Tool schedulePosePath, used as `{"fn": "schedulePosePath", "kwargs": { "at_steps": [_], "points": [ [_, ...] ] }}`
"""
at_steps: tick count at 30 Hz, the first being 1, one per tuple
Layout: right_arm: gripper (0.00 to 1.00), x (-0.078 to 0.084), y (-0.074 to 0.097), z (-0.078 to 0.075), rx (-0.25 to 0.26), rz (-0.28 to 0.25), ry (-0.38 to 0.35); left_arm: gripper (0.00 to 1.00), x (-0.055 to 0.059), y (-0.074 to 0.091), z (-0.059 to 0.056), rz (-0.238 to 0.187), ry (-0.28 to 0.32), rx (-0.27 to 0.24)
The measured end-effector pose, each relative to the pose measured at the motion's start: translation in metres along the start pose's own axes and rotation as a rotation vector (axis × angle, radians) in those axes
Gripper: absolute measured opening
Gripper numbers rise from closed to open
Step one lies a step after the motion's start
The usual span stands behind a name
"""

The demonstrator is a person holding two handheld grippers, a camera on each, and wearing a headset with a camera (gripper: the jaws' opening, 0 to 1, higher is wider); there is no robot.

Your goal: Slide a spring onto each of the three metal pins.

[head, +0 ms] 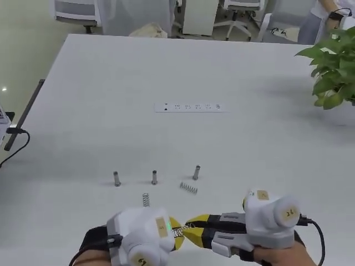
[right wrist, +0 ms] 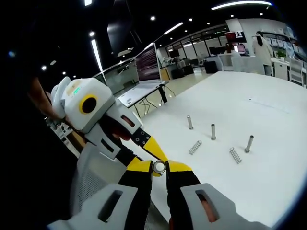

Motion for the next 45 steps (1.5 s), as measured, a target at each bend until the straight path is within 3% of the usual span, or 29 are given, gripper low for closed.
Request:
{"fn": "schedulePosePath", "kwargs": {
  "at_steps": [7, 20, 31, 36, 45],
  "points": [
    [0.08, -0.003, -0.001, 0.0, 0.007, 0.042, 0.043, 0.03, 0.0, -0.003, -0.001, -0.004, 0.034, 0.006],
    [0.09, -0.007, 0.0, 0.002, 0.014, 0.099, 0.107, 0.02, -0.001, -0.007, -0.002, -0.01, 0.047, 0.021],
    [0.1, -0.012, 0.009, 0.002, 0.019, 0.264, 0.217, 0.02, -0.009, -0.013, -0.002, -0.055, 0.06, 0.037],
    [0.17, -0.007, 0.014, 0.001, 0.004, 0.413, 0.302, 0.02, -0.012, -0.015, -0.003, -0.065, 0.054, 0.044],
    [0.18, -0.005, 0.016, 0.001, -0.034, 0.513, 0.379, 0.02, -0.013, -0.015, -0.009, -0.062, 0.012, 0.062]
  ]
}}
Point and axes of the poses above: the centre of the closed fingertips' face, and the gripper's own axes: y roughly backward along the fingers, z roughly to its left, x roughly out of its underside, the point moved 5 cm from there along y, roughly backward along the fingers, and after that the axes turned 14 degrees about -x, right-handed, at the moved point
